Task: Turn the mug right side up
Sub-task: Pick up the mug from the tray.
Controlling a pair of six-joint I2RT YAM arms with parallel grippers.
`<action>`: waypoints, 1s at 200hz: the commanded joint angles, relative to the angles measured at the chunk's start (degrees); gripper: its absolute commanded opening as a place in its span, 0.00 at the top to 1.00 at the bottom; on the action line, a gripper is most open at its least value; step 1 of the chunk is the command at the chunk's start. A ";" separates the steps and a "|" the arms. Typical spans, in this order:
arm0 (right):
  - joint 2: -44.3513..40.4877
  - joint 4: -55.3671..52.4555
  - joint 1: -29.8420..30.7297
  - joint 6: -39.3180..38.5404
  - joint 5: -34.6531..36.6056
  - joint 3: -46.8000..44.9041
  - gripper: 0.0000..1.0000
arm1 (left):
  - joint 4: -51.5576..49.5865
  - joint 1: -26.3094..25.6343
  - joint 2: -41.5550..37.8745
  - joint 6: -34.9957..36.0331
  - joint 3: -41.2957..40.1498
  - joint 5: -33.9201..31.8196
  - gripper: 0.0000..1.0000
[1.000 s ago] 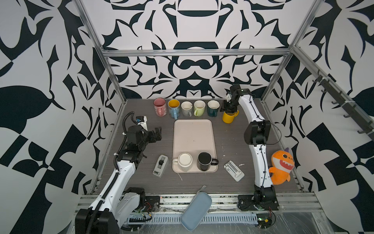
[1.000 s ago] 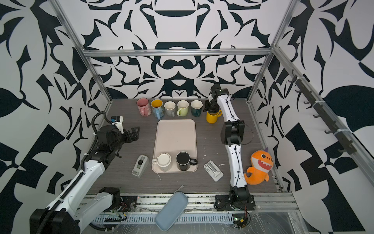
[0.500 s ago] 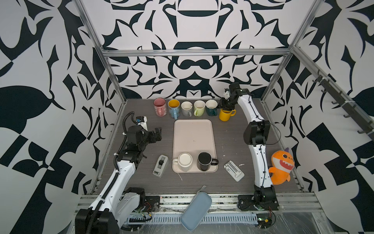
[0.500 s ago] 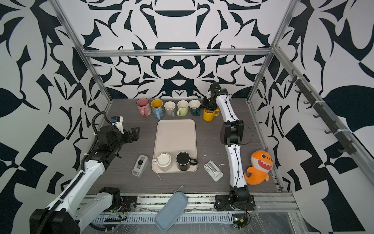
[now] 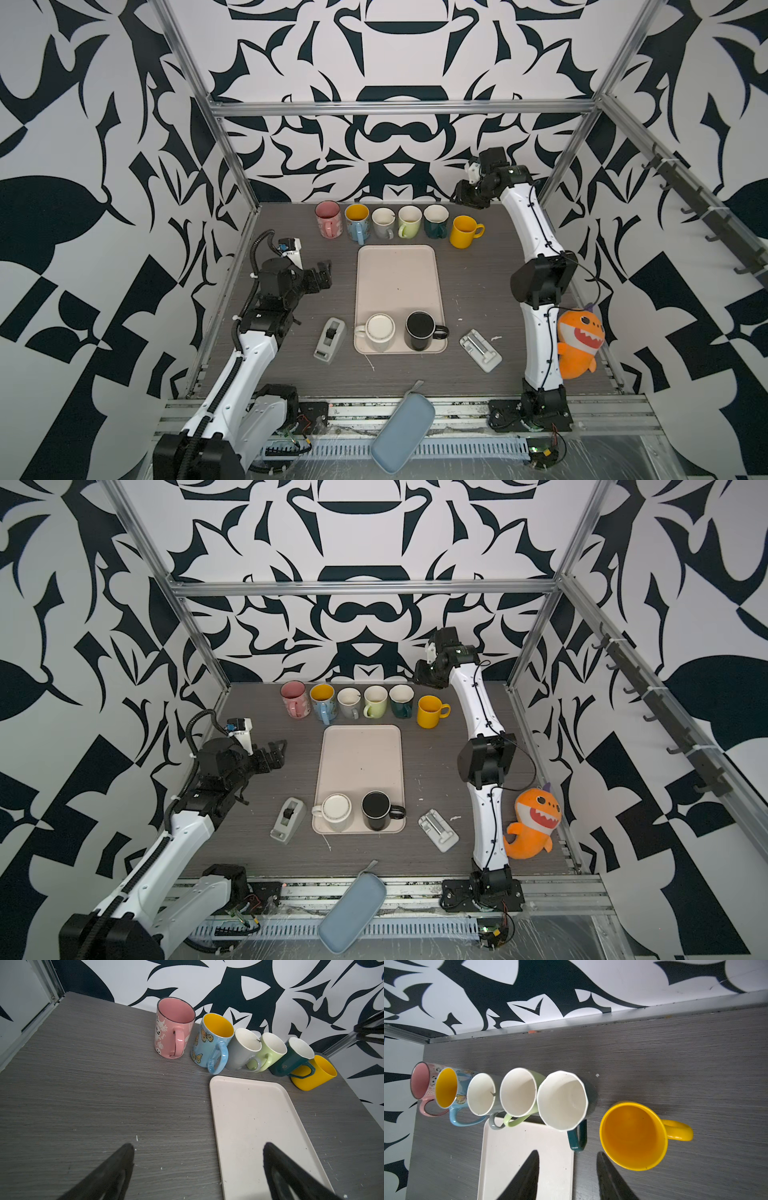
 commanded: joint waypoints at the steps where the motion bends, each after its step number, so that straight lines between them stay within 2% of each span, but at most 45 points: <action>1: -5.13 -2.09 2.45 -2.02 3.29 -2.75 0.51 | -0.31 0.23 -1.85 0.01 0.44 0.71 0.00; 24: -11.06 -3.31 6.13 -3.38 6.34 -7.48 0.52 | -0.99 0.19 -3.23 0.01 0.43 0.80 0.00; 51: -20.67 -3.25 11.86 -2.37 7.76 -19.00 0.59 | -1.92 0.23 -4.66 -0.48 0.63 0.15 0.00; 72: -28.88 -3.08 15.75 0.60 7.53 -31.73 0.65 | -4.00 0.23 -4.52 -1.42 1.64 -1.55 0.00; 107: -43.87 -2.62 20.70 9.45 5.94 -53.80 0.65 | -6.45 0.23 -2.54 -3.43 3.37 -1.82 0.00; 143: -58.96 6.30 27.04 28.24 -1.15 -75.80 0.65 | -6.20 0.23 -0.66 -6.56 4.47 -0.58 0.00; 166: -67.19 12.82 30.33 43.23 -0.84 -85.94 0.65 | -6.11 0.15 -0.61 -8.60 4.82 -0.54 0.00; 182: -72.20 18.37 31.34 53.32 -0.50 -91.90 0.64 | -7.88 0.17 -0.38 -11.60 5.59 -2.84 0.00; 200: -75.27 23.84 31.72 61.52 -0.24 -96.33 0.62 | -10.39 0.15 0.37 -14.11 6.69 -4.56 0.00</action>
